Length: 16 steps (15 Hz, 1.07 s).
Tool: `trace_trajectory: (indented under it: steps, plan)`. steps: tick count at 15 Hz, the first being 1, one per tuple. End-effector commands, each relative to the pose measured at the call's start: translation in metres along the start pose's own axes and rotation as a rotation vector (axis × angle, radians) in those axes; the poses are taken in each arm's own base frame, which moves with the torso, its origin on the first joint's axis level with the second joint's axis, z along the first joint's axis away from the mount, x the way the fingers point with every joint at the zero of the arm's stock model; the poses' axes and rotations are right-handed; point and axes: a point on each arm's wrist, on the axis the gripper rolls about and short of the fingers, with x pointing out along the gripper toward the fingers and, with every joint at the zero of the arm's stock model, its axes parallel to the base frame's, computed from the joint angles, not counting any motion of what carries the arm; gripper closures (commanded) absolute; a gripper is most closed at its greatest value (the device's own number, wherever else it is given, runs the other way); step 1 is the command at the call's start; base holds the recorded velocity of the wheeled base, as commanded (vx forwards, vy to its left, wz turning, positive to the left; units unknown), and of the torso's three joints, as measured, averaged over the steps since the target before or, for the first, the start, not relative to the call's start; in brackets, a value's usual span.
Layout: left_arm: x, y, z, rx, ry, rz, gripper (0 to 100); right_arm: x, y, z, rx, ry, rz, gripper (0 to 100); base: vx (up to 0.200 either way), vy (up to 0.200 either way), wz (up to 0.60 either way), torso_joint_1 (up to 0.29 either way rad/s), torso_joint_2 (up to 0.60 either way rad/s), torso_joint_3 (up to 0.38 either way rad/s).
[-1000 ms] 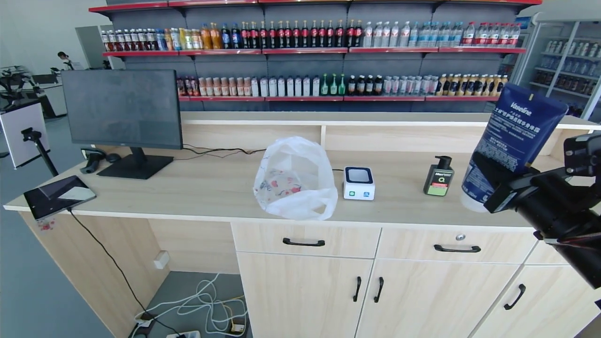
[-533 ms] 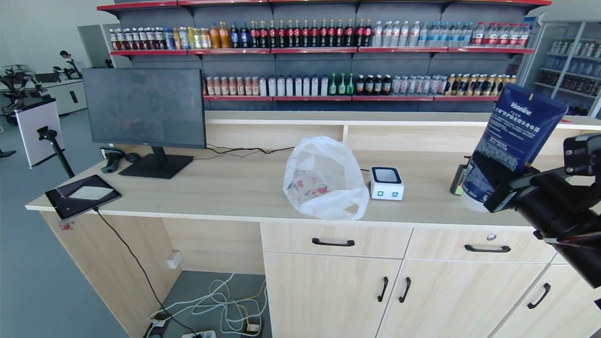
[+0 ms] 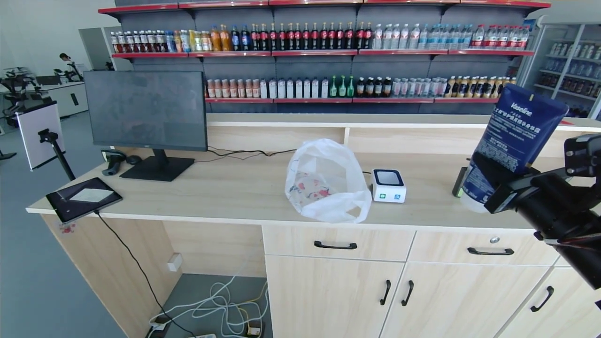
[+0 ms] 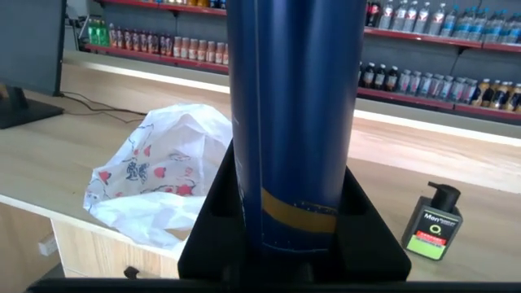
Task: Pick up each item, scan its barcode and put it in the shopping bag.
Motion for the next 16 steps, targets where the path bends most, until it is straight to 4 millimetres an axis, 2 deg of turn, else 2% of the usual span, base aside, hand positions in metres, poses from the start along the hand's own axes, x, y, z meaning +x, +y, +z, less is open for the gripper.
trace_trajectory:
  steps: [1,5,10,14,16]
  plan:
    - [0.0,0.0,0.0,0.001,0.0,0.0,100,0.0,0.0,-0.002,0.0,0.007,0.002,100,0.2,0.0,0.0,-0.002,0.0,0.002]
    - [0.0,0.0,0.0,-0.001,0.0,0.0,100,0.001,0.001,-0.005,0.001,0.022,0.004,100,0.2,0.0,0.0,0.01,0.0,-0.001]
    - [0.0,0.0,0.0,-0.003,0.0,0.0,100,0.01,0.008,-0.017,0.011,0.056,0.034,100,0.0,0.0,0.0,0.0,0.0,0.0]
    - [0.0,0.0,0.0,-0.001,0.0,0.0,100,0.035,0.019,-0.029,0.034,0.054,0.066,100,0.0,0.0,0.0,0.0,0.0,0.0]
    - [0.0,0.0,0.0,-0.001,0.0,0.0,100,0.043,0.028,-0.044,0.042,0.094,0.094,100,0.0,0.0,0.0,0.0,0.0,0.0]
